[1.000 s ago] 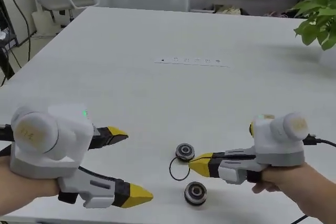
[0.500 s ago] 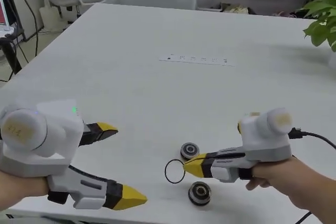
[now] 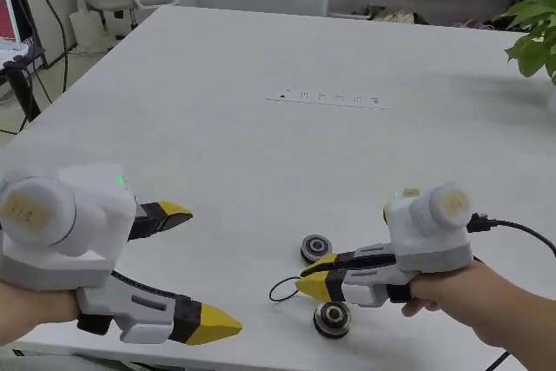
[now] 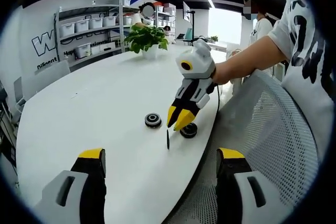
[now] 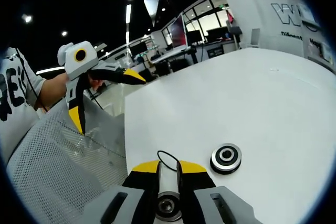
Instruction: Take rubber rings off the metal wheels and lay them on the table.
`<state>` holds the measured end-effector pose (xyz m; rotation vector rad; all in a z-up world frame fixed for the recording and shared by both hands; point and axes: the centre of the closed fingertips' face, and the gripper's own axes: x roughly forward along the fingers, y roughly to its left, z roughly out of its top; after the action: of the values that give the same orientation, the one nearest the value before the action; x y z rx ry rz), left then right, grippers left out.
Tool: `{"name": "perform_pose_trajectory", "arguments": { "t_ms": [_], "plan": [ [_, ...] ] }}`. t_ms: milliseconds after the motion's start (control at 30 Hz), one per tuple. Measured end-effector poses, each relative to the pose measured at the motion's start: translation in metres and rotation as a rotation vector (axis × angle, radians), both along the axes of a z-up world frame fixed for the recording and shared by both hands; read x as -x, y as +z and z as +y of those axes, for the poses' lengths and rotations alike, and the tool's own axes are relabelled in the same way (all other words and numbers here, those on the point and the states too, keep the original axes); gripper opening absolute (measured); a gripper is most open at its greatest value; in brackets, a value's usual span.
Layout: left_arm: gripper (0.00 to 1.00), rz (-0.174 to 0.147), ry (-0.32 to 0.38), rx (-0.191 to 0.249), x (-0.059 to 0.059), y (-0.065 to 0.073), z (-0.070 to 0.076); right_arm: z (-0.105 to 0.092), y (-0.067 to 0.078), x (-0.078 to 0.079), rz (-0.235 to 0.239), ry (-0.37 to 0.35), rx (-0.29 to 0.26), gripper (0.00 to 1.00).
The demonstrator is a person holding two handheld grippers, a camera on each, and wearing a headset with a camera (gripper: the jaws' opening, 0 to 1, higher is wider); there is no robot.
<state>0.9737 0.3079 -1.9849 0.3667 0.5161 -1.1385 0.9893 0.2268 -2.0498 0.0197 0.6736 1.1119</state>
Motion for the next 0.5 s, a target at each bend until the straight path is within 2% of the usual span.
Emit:
{"name": "perform_pose_trajectory", "arguments": {
  "t_ms": [200,500],
  "plan": [
    [0.86,0.001,-0.006,-0.004,0.001,0.000,-0.002,-0.008,0.006,-0.004,-0.014,-0.033,-0.023,0.13],
    [0.84,0.017,-0.032,-0.016,0.004,-0.004,-0.009,-0.020,0.011,0.001,-0.023,-0.070,-0.045,0.15]
  ]
}}
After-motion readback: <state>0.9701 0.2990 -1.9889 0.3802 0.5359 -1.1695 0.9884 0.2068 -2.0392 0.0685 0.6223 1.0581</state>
